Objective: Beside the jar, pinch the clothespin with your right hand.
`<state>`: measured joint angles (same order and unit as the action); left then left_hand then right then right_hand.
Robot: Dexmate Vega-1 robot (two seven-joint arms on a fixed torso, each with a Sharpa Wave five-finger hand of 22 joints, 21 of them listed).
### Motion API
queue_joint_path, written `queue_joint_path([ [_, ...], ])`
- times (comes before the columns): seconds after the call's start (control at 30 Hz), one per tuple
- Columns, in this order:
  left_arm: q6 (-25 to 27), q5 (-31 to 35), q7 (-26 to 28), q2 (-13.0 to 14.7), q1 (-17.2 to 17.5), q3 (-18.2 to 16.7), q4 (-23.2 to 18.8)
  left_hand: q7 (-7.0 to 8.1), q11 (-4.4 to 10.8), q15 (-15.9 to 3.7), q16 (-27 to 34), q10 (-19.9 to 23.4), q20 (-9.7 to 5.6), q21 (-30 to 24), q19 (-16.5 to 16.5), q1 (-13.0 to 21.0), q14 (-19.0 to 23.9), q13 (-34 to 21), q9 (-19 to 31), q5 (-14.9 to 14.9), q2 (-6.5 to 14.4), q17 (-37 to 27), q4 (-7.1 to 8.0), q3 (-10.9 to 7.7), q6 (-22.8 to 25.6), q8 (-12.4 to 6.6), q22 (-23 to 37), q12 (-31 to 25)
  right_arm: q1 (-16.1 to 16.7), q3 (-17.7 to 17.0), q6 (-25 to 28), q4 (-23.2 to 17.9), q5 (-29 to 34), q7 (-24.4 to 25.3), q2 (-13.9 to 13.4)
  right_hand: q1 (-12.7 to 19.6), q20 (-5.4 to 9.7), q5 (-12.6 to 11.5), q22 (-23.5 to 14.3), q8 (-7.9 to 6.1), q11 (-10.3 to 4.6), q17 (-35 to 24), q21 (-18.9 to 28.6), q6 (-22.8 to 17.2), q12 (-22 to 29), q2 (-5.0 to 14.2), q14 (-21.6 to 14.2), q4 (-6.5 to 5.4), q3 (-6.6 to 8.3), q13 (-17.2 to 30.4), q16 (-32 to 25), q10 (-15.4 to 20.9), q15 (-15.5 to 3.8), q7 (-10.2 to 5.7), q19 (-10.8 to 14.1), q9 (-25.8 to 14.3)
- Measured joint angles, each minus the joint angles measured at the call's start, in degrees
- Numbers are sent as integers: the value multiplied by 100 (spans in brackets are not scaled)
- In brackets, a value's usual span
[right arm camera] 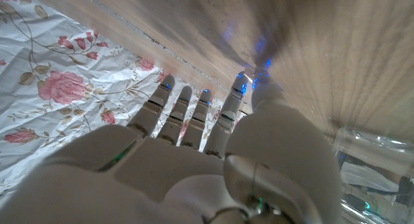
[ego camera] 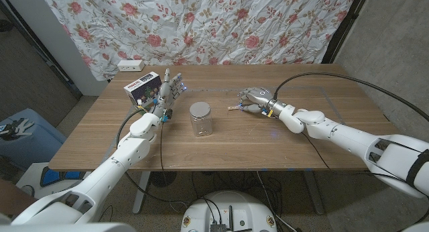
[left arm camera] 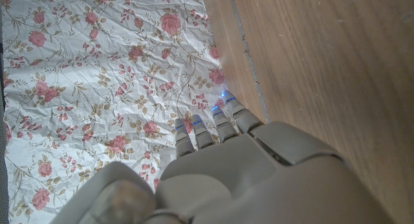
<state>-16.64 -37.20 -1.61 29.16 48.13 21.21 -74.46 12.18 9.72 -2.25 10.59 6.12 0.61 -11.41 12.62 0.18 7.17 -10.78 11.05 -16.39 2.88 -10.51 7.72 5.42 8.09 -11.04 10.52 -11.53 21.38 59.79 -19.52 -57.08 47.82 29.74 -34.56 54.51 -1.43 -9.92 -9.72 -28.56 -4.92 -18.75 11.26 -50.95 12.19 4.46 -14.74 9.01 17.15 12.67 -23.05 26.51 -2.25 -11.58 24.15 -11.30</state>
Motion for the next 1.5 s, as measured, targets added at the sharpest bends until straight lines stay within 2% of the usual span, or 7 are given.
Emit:
queue_joint_path([
  [0.27,0,0,-3,2,0,0,0,0,0,0,0,0,0,0,0,0,0,0,0,0,0,0,0,0,0,0,0,0,-27,78,73,18,8,33,11,0,-22,-1,0,44,31,0,0,85,0,0,0,-11,-57,0,0,-32,0,-18,22,-8],
  [0.7,0,-1,-8,4,0,0,-2,0,0,0,0,0,0,0,0,0,0,0,0,0,0,0,0,0,0,0,0,0,-27,67,66,-149,-90,-103,-62,-251,-197,-4,0,363,183,38,-27,701,-54,-251,115,-46,-238,-1,112,-328,9,99,-114,12],
  [0.87,0,-2,-10,4,0,0,-2,0,0,0,0,0,0,0,0,0,0,0,0,0,0,0,0,0,0,0,0,0,-8,22,-8,-236,-215,-348,-108,-362,-261,-4,0,476,225,41,-27,924,-76,-362,199,-76,-281,-1,166,-432,-9,180,-179,11],
  [1.13,0,-4,-10,5,0,0,-2,0,0,0,0,0,0,0,0,0,0,0,0,0,0,0,0,0,0,0,0,0,50,-98,-19,-449,-322,-662,-208,-629,-412,-49,0,764,374,41,-67,1547,-118,-613,456,-128,-427,-2,335,-800,188,333,-415,-5],
  [1.23,0,-4,-10,5,0,0,-3,0,0,0,0,0,0,0,0,0,0,0,0,0,0,0,0,0,0,0,0,0,77,-141,-19,-516,-378,-792,-250,-863,-444,-72,0,877,422,41,-67,1770,-117,-677,529,-185,-484,-2,389,-917,236,433,-488,-5],
  [1.4,3,-4,-11,5,0,0,-3,0,0,0,0,0,0,0,0,0,0,0,0,0,0,0,0,0,0,0,0,0,131,-285,-105,-605,-511,-921,-316,-1203,-506,-72,0,1163,504,25,-67,2280,-117,-623,629,-286,-584,-2,445,-998,320,618,-546,2],
  [1.5,3,-5,-11,5,0,0,-3,0,0,0,0,0,0,0,0,0,0,0,0,0,0,0,0,0,0,0,0,0,147,-371,-105,-530,-511,-921,-319,-1384,-650,-72,0,1331,576,25,-43,2512,-117,-577,671,-327,-626,-2,495,-1070,362,772,-482,26],
])
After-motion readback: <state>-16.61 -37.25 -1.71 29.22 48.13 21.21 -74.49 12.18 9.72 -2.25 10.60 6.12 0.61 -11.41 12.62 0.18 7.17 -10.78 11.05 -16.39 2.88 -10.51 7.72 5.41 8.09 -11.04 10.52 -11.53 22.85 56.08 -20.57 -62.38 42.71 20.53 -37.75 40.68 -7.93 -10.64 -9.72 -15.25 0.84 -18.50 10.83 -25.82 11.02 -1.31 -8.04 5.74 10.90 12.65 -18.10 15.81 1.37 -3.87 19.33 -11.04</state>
